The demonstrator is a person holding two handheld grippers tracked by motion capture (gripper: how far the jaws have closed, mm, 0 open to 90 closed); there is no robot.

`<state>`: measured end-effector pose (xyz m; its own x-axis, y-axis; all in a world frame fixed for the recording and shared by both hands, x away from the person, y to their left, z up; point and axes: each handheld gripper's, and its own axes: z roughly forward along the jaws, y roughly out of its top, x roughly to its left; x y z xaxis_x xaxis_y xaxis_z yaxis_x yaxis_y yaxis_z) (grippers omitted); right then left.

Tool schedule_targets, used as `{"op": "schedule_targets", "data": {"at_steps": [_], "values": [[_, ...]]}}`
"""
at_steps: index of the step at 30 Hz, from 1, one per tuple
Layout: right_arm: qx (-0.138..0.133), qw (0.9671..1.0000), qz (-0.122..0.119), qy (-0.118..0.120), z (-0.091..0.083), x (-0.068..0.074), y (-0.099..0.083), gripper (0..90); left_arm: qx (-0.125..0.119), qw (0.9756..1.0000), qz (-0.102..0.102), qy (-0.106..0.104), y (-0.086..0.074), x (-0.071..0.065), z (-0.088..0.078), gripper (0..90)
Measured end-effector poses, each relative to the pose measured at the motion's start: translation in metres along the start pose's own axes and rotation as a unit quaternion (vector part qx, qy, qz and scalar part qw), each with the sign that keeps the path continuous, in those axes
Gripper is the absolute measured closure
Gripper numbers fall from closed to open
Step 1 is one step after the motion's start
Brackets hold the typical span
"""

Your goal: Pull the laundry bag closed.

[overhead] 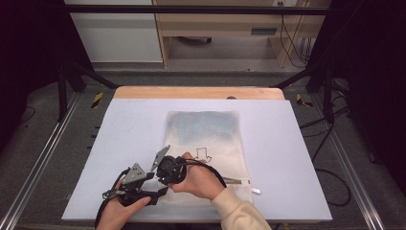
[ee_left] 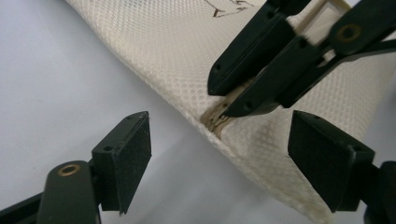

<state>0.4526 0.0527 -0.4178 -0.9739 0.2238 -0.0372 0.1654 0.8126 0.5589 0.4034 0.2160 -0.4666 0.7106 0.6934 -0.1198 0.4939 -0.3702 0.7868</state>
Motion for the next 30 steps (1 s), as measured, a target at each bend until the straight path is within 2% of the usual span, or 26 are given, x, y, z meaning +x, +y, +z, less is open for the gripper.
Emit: {"op": "schedule_targets", "data": {"at_steps": [2, 6, 12, 16, 17, 18, 23, 25, 26, 27, 30], "values": [[0.0, 1.0, -0.001, 0.0, -0.001, 0.0, 0.0, 81.7, 0.003, 0.9999, -0.01, -0.01, -0.001, 0.002, 0.003, 22.9], [-0.003, 1.0, -0.002, -0.002, -0.004, 0.001, 0.0, 81.7, 0.004, 0.9996, -0.016, -0.021, 0.0, 0.006, 0.004, 25.6], [-0.013, 0.9999, -0.008, 0.0, -0.008, -0.001, 0.001, 81.7, 0.003, 0.9992, -0.02, -0.035, 0.0, 0.009, 0.006, 30.2], [-0.017, 0.9999, -0.004, -0.002, -0.01, -0.001, 0.002, 81.7, 0.001, 0.9988, -0.021, -0.044, 0.001, 0.009, 0.007, 33.0], [-0.019, 0.9998, -0.008, -0.001, -0.011, -0.001, 0.002, 81.7, 0.001, 0.9982, -0.03, -0.051, 0.001, 0.01, 0.01, 33.8], [-0.019, 0.9998, -0.006, -0.001, -0.011, -0.001, 0.002, 81.8, 0.001, 0.9982, -0.03, -0.051, 0.001, 0.01, 0.01, 34.6], [-0.019, 0.9998, -0.004, -0.003, -0.012, -0.001, 0.002, 81.7, 0.003, 0.9962, -0.034, -0.08, 0.002, 0.014, 0.011, 37.9], [-0.023, 0.9997, -0.005, -0.003, -0.012, -0.001, 0.001, 81.7, 0.006, 0.9943, -0.042, -0.097, 0.002, 0.016, 0.014, 41.4], [-0.025, 0.9997, -0.007, -0.003, -0.012, -0.001, 0.001, 81.7, 0.006, 0.9943, -0.042, -0.097, 0.002, 0.016, 0.014, 42.7], [-0.023, 0.9997, -0.009, -0.003, -0.013, -0.002, 0.001, 81.7, 0.006, 0.9929, -0.044, -0.11, 0.002, 0.016, 0.016, 44.8], [-0.023, 0.9997, -0.01, -0.002, -0.012, -0.002, 0.001, 81.7, 0.006, 0.9922, -0.042, -0.117, 0.002, 0.016, 0.019, 49.6]]}}
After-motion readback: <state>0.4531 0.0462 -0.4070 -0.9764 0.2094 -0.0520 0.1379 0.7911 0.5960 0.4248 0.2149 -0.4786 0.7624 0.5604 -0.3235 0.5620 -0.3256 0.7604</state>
